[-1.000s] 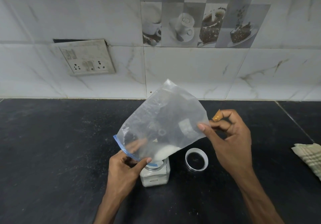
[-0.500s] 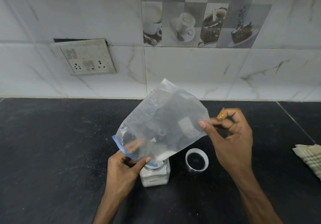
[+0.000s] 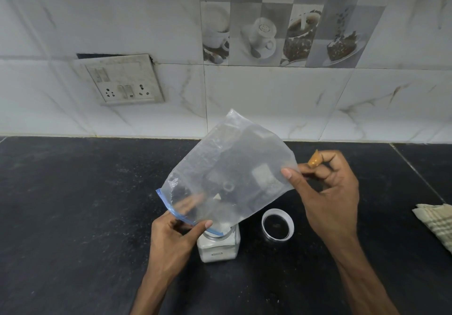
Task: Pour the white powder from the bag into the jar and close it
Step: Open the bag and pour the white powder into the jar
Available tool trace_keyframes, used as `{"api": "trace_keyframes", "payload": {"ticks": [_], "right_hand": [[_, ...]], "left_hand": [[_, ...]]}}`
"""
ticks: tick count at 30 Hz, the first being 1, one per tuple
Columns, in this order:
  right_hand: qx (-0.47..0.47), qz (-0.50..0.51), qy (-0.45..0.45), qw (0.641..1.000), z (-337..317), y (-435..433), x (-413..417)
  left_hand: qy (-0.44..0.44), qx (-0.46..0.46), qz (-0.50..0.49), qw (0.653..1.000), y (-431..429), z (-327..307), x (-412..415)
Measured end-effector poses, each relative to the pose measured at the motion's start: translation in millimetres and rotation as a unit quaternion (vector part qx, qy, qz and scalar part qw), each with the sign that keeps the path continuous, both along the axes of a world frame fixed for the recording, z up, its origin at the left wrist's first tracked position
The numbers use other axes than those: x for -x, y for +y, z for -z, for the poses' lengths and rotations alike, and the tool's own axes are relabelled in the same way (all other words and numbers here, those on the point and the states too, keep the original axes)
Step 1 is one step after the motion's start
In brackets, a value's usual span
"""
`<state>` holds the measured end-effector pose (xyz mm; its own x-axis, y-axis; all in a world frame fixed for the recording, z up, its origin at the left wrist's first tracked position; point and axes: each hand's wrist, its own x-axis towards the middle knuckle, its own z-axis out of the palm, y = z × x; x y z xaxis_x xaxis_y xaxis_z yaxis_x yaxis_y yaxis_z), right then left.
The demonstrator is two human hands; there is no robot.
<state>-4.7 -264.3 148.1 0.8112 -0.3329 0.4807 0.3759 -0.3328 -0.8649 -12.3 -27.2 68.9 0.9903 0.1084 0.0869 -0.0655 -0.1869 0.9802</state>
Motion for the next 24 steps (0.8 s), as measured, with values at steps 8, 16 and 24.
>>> {"api": "trace_keyframes", "payload": {"ticks": [8,16,24], "right_hand": [[-0.005,-0.002,-0.005,1.000,0,1,-1],[-0.018,-0.052,0.020,0.998,-1,5,-5],[-0.170,-0.188,0.237,0.938,52,12,-8]], "left_hand": [[-0.004,0.002,0.005,1.000,0,0,0],[0.002,0.011,-0.009,1.000,-3,0,2],[0.005,0.031,-0.026,0.999,-3,4,3]]}}
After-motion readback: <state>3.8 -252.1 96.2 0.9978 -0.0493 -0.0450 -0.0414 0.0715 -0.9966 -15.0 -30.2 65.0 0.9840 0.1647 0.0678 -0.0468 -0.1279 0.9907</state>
